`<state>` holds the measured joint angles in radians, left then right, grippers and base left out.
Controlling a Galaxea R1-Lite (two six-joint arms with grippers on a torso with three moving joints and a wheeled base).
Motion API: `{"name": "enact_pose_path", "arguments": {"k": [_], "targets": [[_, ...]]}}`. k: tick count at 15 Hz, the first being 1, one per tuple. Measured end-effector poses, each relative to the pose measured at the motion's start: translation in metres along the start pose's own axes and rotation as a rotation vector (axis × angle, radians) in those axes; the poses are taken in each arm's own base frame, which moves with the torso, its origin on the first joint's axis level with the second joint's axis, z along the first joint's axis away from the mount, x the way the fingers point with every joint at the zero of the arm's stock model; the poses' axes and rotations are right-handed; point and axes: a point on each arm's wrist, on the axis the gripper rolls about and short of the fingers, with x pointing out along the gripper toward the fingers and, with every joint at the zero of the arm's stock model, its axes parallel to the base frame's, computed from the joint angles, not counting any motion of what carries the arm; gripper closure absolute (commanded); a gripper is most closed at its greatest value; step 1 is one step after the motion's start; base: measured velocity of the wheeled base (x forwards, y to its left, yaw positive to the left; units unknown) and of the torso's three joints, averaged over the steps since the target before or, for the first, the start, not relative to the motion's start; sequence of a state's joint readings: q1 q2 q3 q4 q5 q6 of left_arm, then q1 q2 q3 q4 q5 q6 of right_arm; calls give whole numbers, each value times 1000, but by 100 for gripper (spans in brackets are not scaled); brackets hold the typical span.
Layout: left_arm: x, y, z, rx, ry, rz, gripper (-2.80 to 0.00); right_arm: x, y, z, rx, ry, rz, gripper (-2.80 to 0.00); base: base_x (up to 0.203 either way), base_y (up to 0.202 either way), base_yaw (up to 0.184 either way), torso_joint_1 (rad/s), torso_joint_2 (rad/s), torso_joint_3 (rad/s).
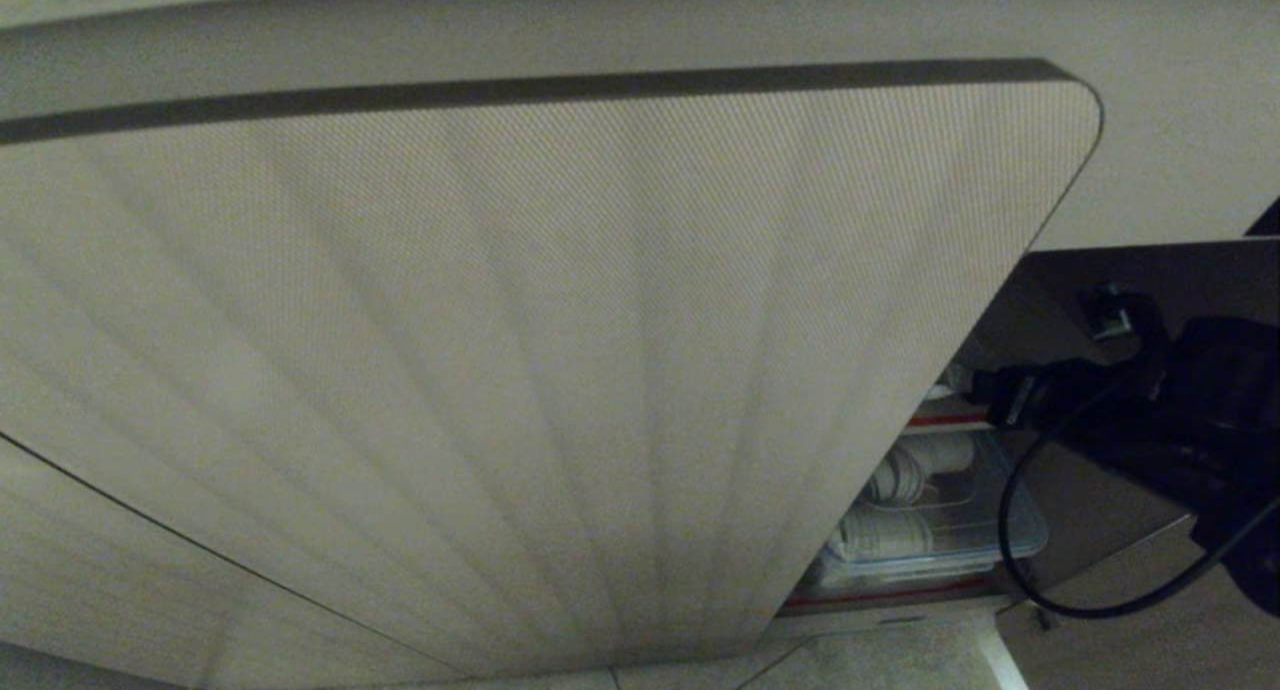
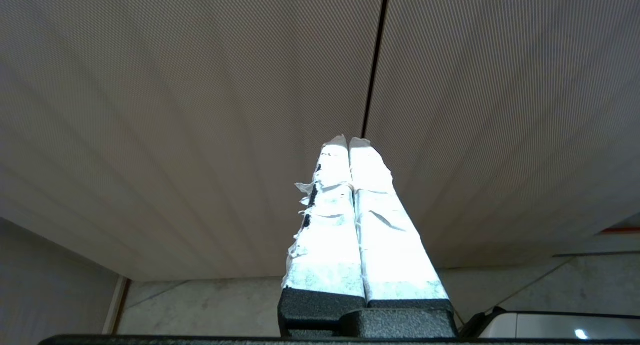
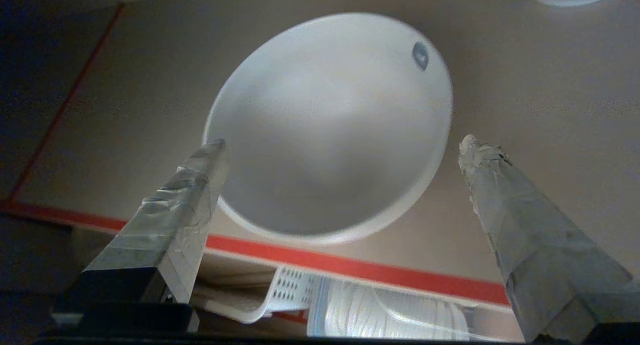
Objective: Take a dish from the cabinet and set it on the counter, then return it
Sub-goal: Take the bowl from the cabinet
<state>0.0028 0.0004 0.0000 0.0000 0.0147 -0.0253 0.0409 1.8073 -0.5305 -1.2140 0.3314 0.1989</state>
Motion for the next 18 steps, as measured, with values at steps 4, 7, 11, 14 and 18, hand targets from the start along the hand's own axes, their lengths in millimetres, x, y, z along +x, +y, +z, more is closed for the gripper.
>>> {"name": "enact_pose_path", "arguments": {"k": [4,7,11,14,18], "targets": [[0,0,0,0,0,0,0,6,-2,-1,0,-1,-18,-280,0,0,0,0,0,0],[0,0,0,0,0,0,0,11,-4,0,-1,-6,-33,-280,0,0,0,0,0,0],[0,0,0,0,0,0,0,17,-6,0,-2,-9,-33,-280,0,0,0,0,0,0],[0,0,0,0,0,0,0,20,-7,1,3,-5,-31,-280,0,0,0,0,0,0],[0,0,0,0,0,1,0,28,-8,8,1,-16,-26,-280,0,0,0,0,0,0]]}}
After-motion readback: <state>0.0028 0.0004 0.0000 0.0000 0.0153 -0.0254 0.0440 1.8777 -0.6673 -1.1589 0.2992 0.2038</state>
